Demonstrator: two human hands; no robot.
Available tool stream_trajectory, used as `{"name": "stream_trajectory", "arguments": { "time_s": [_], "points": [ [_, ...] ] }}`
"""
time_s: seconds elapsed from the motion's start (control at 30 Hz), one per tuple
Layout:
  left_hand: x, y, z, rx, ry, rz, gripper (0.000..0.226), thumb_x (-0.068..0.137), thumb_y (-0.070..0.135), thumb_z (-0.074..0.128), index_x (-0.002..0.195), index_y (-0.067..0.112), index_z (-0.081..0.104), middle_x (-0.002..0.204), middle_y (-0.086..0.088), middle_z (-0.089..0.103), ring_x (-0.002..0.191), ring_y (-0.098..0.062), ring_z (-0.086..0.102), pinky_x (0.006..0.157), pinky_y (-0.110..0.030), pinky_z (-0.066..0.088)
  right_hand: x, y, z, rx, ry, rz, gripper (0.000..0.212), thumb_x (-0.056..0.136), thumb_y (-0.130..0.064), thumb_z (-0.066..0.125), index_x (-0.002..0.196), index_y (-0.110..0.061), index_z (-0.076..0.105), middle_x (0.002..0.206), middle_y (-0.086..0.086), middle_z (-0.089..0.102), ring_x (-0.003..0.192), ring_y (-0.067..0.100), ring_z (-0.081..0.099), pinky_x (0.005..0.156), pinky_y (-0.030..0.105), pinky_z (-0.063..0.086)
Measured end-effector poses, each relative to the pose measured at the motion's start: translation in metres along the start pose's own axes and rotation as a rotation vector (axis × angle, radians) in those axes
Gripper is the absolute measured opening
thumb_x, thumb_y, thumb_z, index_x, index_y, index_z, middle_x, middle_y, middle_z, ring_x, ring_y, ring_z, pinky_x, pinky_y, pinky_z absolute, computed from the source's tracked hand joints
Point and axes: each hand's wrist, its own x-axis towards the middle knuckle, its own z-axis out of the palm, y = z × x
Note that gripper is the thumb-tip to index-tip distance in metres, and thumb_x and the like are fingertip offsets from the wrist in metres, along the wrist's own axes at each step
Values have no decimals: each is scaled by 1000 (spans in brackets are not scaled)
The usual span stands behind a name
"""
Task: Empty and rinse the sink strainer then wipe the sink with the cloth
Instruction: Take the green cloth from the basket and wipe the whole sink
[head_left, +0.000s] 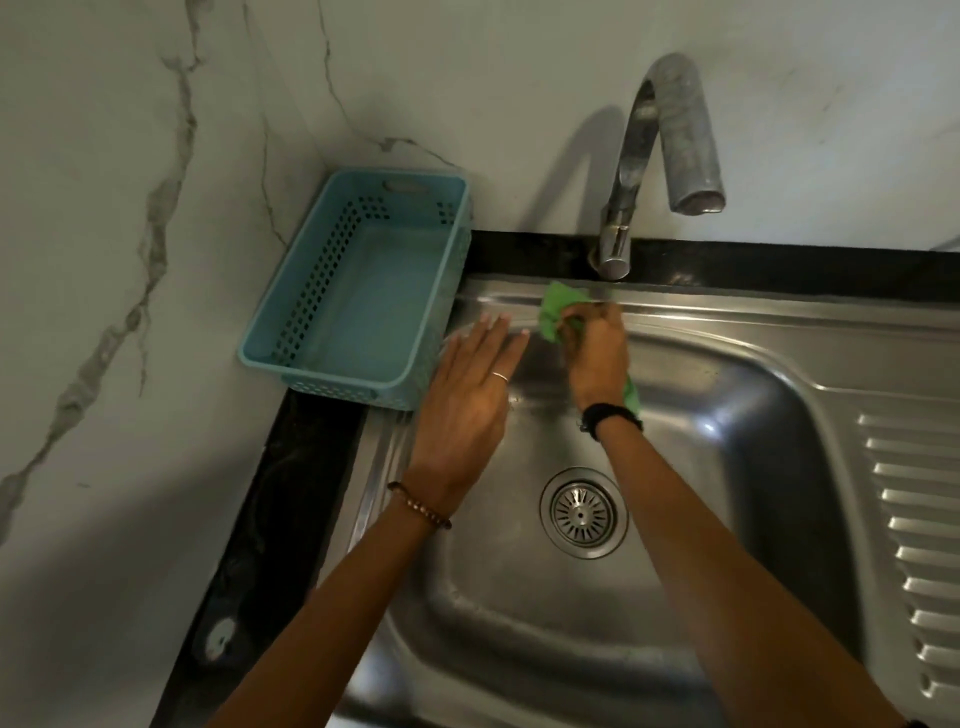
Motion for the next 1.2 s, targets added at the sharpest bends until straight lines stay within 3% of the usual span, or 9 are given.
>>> {"name": "stream_trajectory", "arguments": {
  "time_s": [0.13,0.33,0.6,0.83,0.97,1.1,1.2],
  "points": [
    [16,4,25,-235,-204,-64,70,89,7,49,145,13,9,157,-10,9,140,-10,-4,118,-32,2,-9,-26,27,-87,-117,-225,20,92,-6,50,107,4,57,116,23,54,101,35,56,87,42,49],
    [45,-9,56,-158,-371,-105,85,81,-1,48,146,7,-6,157,-12,-6,146,-21,-5,120,-37,2,9,7,2,-306,-77,-172,27,93,-6,49,119,-4,52,126,16,48,109,31,52,84,39,51],
    [65,28,87,23,-395,12,88,82,9,53,147,14,-7,158,-6,-6,146,-20,-5,116,-44,-5,11,72,-89,-422,-2,-5,28,94,-12,48,122,-5,51,123,18,48,107,33,52,86,43,51],
    [45,81,89,-186,-524,23,89,87,19,54,146,18,-12,158,-2,-11,145,-19,-10,113,-47,-12,-16,112,-163,-542,11,155,30,92,-17,53,119,-4,52,117,17,50,104,36,54,80,43,48],
    [0,101,80,-324,-691,50,91,88,29,55,145,23,-15,157,0,-14,144,-17,-14,113,-45,-13,-44,107,-169,-637,47,238,26,91,-5,47,117,1,51,117,19,50,99,38,57,73,43,49],
    [-65,100,61,-393,-869,76,101,80,54,58,142,34,-19,155,5,-22,142,-15,-20,109,-37,-16,-89,108,-179,-680,52,306,26,90,-2,43,114,4,51,117,21,51,98,39,58,71,44,47],
    [-110,87,43,-399,-1036,60,101,74,63,58,143,38,-13,156,7,-16,143,-11,-15,111,-43,-16,-134,108,-189,-711,25,320,24,89,-5,48,112,2,51,113,19,53,93,37,59,65,40,44]
  ]
}}
